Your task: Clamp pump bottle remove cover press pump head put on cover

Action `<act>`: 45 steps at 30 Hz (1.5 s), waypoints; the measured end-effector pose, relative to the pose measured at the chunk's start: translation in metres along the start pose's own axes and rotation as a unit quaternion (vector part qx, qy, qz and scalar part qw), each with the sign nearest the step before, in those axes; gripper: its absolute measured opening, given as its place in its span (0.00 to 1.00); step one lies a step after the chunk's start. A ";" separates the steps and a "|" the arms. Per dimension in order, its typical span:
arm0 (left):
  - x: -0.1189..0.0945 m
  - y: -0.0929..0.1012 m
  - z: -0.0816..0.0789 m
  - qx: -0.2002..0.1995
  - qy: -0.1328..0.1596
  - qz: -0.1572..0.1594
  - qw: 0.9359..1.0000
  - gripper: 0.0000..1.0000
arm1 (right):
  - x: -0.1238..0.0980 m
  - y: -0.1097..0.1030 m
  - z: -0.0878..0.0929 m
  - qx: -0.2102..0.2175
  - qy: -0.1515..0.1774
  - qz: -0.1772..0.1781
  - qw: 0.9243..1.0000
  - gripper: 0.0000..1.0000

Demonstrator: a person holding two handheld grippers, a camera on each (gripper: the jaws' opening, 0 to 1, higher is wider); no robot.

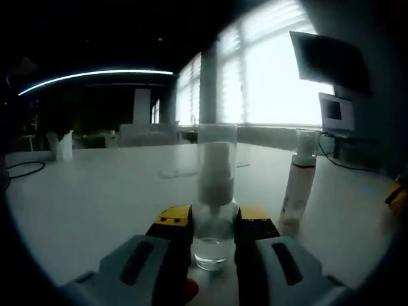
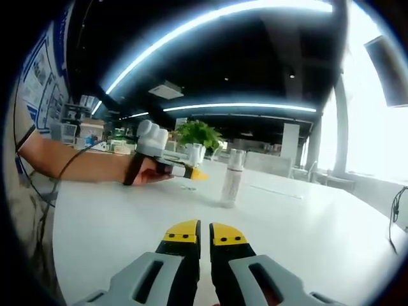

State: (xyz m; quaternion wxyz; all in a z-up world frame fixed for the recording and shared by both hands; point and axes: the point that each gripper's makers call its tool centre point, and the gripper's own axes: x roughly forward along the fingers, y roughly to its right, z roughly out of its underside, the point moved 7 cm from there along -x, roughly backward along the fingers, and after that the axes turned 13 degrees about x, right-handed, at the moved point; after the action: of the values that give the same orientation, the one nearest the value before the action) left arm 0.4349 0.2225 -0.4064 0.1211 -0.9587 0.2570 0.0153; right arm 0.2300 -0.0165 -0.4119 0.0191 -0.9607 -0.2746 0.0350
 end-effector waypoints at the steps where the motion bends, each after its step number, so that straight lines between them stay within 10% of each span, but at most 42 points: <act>1: 0.000 -0.001 0.000 -0.001 0.000 -0.002 1.000 0.16 | 0.000 0.000 0.000 0.000 0.000 0.000 1.000 0.01; 45: -0.042 0.006 -0.022 0.000 0.014 0.007 1.000 0.16 | 0.000 -0.001 0.000 -0.002 0.002 -0.002 1.000 0.01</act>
State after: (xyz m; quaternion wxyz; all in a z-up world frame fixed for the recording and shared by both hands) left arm 0.3947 0.2326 -0.3824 0.1172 -0.9570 0.2652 0.0025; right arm 0.2293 -0.0161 -0.4115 0.0177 -0.9603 -0.2764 0.0325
